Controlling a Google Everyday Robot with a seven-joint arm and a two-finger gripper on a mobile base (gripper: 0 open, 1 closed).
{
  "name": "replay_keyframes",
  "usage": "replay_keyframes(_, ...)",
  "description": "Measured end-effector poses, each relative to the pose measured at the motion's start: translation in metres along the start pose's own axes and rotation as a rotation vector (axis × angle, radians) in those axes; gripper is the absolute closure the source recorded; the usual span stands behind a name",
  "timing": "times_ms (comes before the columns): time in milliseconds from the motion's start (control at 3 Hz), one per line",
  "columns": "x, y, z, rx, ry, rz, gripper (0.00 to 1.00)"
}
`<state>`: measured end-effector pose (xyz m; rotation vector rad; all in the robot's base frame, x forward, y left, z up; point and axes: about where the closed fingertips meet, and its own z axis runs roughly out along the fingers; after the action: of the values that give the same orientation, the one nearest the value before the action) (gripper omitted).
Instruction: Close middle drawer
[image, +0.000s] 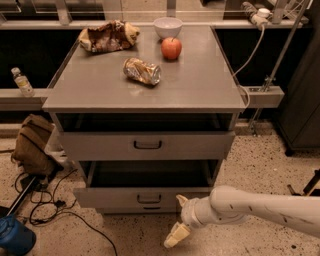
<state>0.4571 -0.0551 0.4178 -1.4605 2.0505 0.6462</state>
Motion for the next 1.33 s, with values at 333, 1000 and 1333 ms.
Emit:
replay_keyframes(333, -0.004, -0.026, 0.009, 0.033, 0.013, -0.028, 0.0)
replay_keyframes(1000, -0.008, -0.077, 0.026, 0.025, 0.086, -0.059, 0.0)
replay_keyframes(1333, -0.008, -0.077, 0.026, 0.025, 0.086, -0.059, 0.0)
